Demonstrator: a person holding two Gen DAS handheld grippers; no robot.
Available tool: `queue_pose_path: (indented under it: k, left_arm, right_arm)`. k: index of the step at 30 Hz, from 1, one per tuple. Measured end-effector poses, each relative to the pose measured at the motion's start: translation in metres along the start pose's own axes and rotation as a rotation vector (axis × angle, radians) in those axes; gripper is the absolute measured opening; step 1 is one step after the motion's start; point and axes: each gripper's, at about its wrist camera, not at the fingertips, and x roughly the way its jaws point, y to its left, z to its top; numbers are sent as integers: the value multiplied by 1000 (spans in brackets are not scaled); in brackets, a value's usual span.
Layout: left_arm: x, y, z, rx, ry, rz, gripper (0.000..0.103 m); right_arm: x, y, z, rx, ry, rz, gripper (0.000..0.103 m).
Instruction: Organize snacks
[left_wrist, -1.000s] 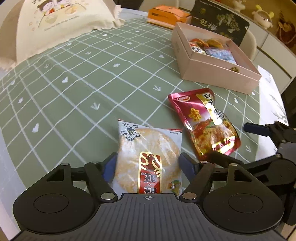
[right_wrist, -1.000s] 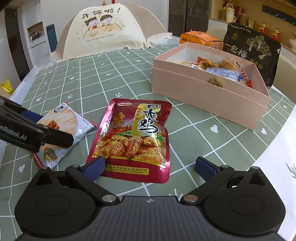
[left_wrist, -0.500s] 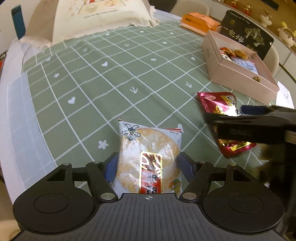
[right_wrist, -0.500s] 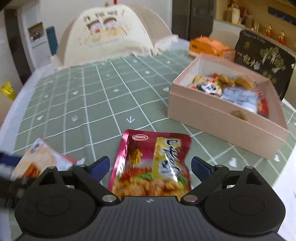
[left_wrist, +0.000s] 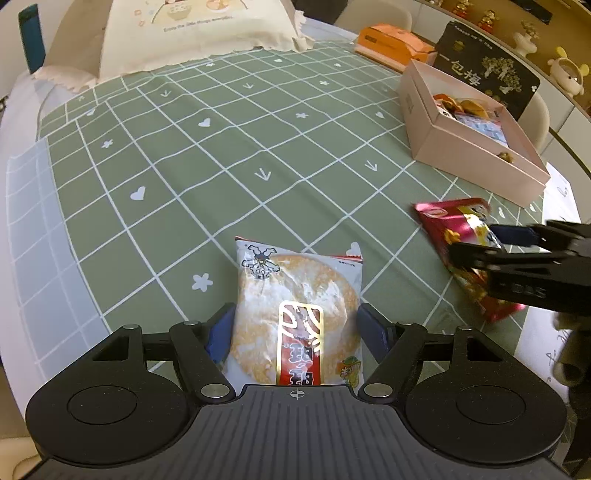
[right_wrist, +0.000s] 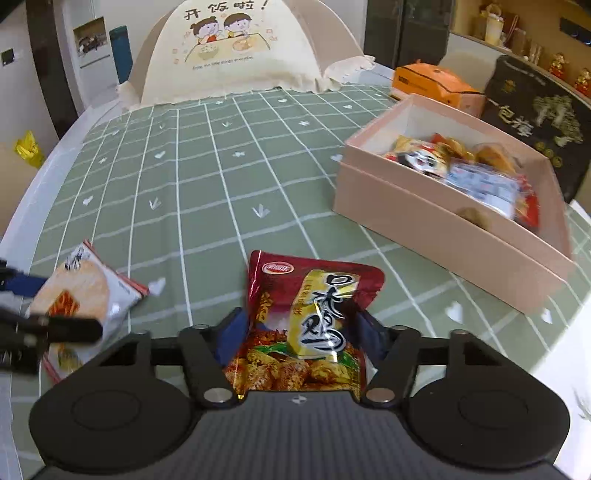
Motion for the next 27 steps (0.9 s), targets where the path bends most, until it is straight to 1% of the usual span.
queue_pose_path:
  k: [2,3,4,5,7,10,12,14,15,18,19,22,23,25,26,27]
  left_arm:
    - [0,0,0,1,0,-1,76]
    - [0,0,0,3,0,-1,76]
    - [0,0,0,4,-1,-1,76]
    - [0,-1,0,6,-3,-1,77]
    - [1,-1,1,7,-4,-1,77]
    - [1,-1,1,7,-5,-3,77]
    - [0,0,0,5,-7,-6,77]
    - [0,-1,-1,6,-11,-5,77]
    - [0,-1,-1,6,-12,-5,77]
    - [-1,1,-1,-3,-13,-12,76]
    - [-2,3,-1,-8,-13,-16,75]
    - [-4,8,-1,-34,-14,-28,72]
    - [-5,10,-1,-43,-15,-29,70]
    - [-6,13,-1,-57,-15,-38,69]
    - [-6,13,-1,-59,-15,-40,69]
    - [-6,13,0,-57,-15,-43,69]
  right_arm:
    - [-11,-4,-4,6,-13,-9,49]
    - [-16,-5,-5,7,-18,-15,47]
    - [-22,-5,-6,3,-27,-28,41]
    - [-28,-4,-6,-6,-42,-35,38]
    - [-36,-4,-4,-13,-54,-32,36]
    - [-39,-7,-6,20,-63,20,37]
    - [-34,-15,-9,69,-66,12,42]
    - [-23,-25,-11,145,-42,-6,63]
    - [-18,-30,-13,187,-42,15,67]
    - [-9,-31,-16,248,-10,92,72]
    - [-8,-27,-17,242,-16,90,75]
    - [-6,-13,-19,188,-19,44,77]
    - [-5,-7,-21,167,-23,24,80]
    - [-6,4,-26,125,-28,-13,81]
    - [-7,9,-29,100,-33,-29,81]
    - [-9,12,-31,92,-36,-29,78]
